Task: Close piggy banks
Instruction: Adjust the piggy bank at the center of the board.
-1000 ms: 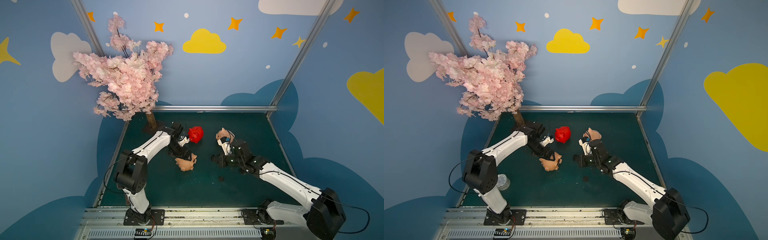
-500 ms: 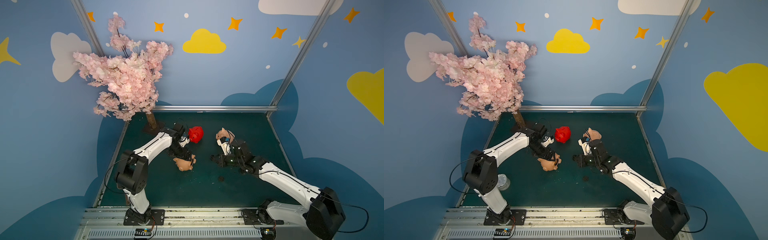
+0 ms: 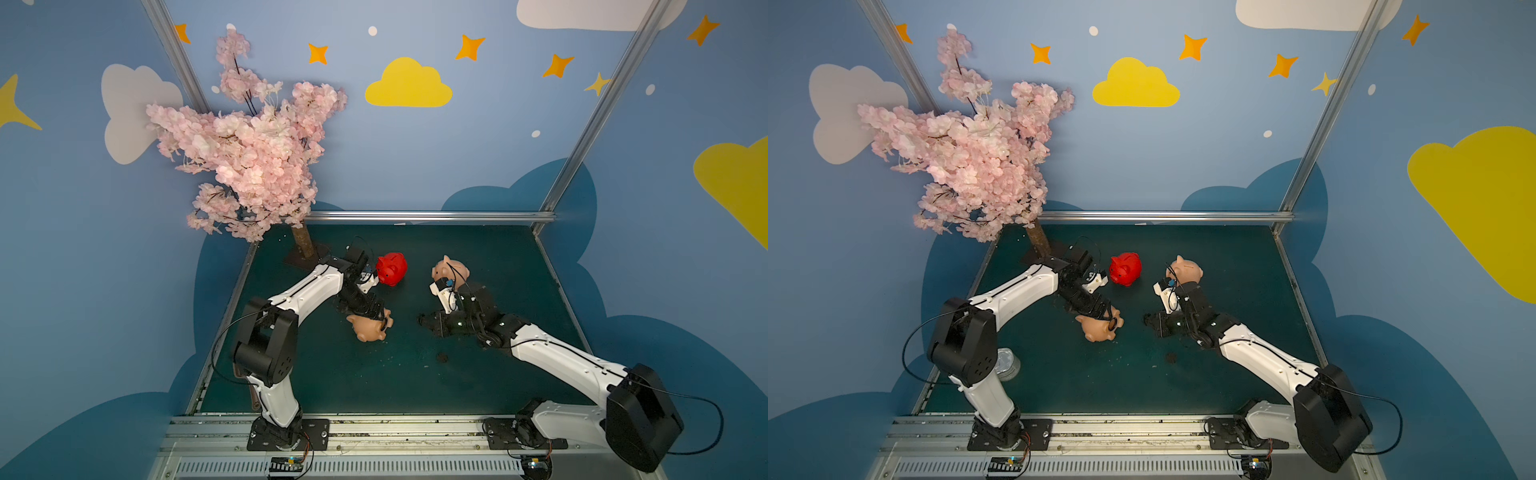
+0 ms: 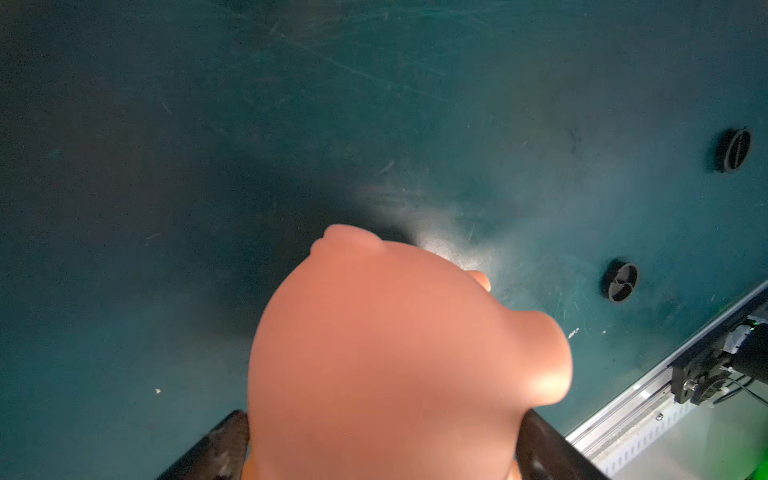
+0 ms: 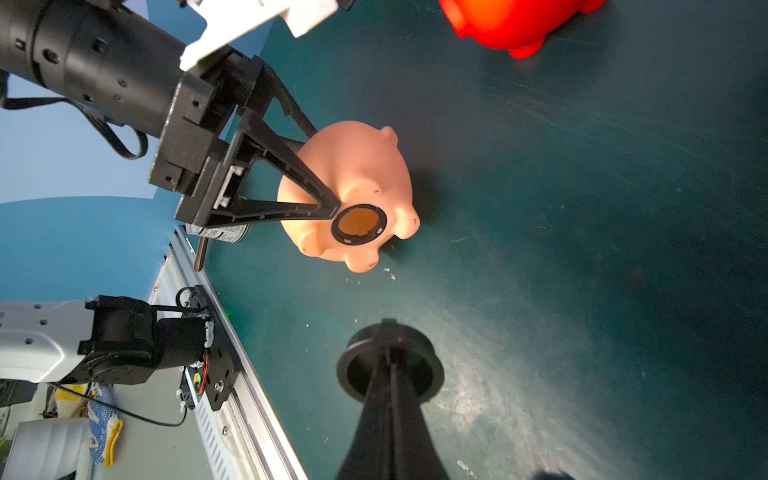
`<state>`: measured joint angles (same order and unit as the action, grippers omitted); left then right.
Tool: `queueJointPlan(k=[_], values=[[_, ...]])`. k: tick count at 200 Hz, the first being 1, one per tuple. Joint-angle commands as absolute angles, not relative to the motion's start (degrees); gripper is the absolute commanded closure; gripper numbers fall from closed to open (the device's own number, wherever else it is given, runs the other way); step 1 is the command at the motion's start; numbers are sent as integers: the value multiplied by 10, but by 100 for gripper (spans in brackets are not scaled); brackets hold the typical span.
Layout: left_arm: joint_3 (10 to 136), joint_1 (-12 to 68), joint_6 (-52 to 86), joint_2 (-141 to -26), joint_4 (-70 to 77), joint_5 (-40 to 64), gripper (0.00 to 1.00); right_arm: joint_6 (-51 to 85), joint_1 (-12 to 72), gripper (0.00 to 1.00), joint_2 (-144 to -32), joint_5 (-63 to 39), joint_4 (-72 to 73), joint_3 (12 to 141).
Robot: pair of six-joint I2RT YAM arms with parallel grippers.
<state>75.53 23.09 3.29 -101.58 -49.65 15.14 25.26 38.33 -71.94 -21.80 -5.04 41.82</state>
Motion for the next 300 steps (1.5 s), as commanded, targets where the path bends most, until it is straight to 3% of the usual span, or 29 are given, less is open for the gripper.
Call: queueJointPlan(k=[1,168,300], values=[[737,226,42,-1026,-494,163,1,238,381,100,-720,-227,-21,413],[687,209,60,-1001,-443,233,5,256,391,100,-781,-266,58,410],[679,207,72,-1005,-439,243,7,231,425,100,-881,-224,316,342]])
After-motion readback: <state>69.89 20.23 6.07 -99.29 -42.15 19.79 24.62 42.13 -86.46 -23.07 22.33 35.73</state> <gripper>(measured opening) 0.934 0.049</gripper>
